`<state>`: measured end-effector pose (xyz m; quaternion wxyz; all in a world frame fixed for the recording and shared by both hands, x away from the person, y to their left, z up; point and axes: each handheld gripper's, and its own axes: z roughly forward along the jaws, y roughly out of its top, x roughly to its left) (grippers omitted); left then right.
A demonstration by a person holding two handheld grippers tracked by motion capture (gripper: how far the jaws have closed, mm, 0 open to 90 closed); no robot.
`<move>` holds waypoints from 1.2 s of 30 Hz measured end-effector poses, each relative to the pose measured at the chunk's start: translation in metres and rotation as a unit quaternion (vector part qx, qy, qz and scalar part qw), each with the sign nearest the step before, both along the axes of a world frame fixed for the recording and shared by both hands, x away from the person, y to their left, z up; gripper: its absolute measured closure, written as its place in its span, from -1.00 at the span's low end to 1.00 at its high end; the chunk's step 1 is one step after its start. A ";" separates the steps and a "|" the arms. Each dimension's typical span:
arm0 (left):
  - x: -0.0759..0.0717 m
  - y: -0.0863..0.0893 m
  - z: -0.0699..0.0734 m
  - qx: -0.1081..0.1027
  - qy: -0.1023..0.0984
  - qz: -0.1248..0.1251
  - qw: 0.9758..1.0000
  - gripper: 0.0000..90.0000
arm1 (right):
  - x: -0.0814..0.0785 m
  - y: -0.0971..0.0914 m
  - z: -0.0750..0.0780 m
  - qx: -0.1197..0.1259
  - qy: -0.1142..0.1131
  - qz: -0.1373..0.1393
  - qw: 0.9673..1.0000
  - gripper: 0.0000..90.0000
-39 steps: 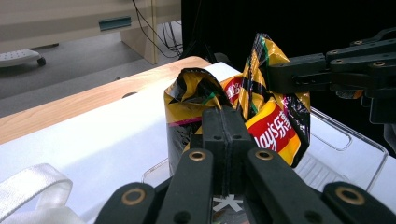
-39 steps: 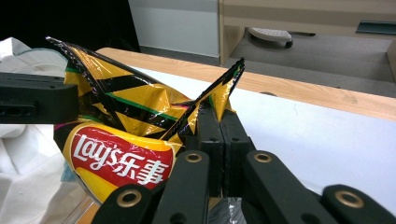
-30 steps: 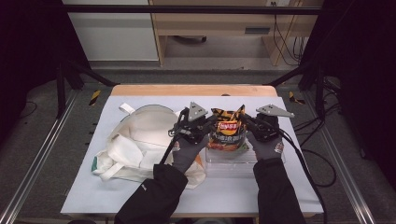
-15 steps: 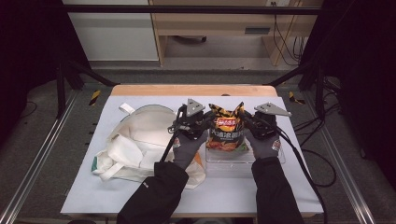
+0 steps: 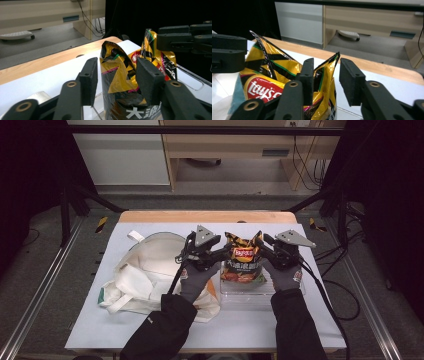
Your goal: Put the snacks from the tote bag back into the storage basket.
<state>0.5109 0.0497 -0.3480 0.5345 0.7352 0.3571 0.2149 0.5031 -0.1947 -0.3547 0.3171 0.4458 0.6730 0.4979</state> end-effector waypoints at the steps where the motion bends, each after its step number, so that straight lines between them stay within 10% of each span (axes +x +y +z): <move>1: -0.001 0.003 0.001 -0.001 -0.002 -0.004 1.000 0.12 | -0.002 -0.001 0.001 0.000 -0.005 0.000 1.000 0.36; 17: -0.020 0.061 0.004 0.006 -0.010 -0.028 1.000 -0.14 | -0.024 -0.008 0.013 -0.027 -0.018 0.009 0.999 -0.24; 36: -0.048 0.151 -0.018 0.036 -0.009 0.018 0.999 -0.23 | -0.056 -0.012 0.017 -0.066 -0.006 0.008 0.998 -0.56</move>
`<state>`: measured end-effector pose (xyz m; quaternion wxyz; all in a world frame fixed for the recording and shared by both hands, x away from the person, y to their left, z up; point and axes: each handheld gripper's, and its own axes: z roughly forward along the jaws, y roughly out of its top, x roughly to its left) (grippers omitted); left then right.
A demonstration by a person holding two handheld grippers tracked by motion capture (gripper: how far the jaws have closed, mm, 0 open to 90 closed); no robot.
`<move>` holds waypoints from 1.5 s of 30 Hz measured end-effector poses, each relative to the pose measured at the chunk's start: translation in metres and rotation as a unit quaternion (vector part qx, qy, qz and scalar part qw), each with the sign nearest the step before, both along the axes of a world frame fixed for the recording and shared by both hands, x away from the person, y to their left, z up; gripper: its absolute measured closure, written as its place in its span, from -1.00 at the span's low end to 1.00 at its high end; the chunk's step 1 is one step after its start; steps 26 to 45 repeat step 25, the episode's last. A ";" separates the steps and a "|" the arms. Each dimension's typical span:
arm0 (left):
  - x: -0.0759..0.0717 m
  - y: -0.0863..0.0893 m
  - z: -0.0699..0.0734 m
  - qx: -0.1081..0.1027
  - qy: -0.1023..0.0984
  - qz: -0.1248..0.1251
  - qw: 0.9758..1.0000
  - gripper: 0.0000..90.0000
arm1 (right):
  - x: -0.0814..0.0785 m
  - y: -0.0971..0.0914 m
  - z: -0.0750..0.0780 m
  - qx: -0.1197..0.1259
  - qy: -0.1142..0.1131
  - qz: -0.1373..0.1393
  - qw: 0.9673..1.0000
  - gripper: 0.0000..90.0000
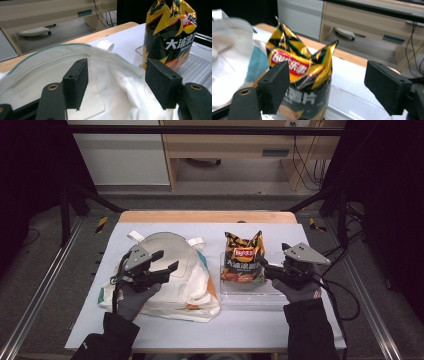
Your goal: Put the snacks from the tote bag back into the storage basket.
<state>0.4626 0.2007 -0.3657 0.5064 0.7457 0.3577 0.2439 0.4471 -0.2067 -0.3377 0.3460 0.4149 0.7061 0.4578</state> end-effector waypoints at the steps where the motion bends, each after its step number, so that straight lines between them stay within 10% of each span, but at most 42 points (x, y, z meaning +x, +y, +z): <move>1: -0.002 0.005 -0.001 0.001 0.000 0.003 1.000 -0.23 | -0.001 0.000 -0.001 -0.008 0.003 -0.002 1.000 -0.57; 25: -0.032 0.101 -0.038 0.005 0.034 0.085 0.996 -0.26 | -0.028 -0.034 -0.020 -0.007 0.014 -0.022 1.000 -0.66; 45: -0.032 0.101 -0.038 0.005 0.034 0.085 0.996 -0.26 | -0.028 -0.034 -0.020 -0.007 0.014 -0.022 1.000 -0.66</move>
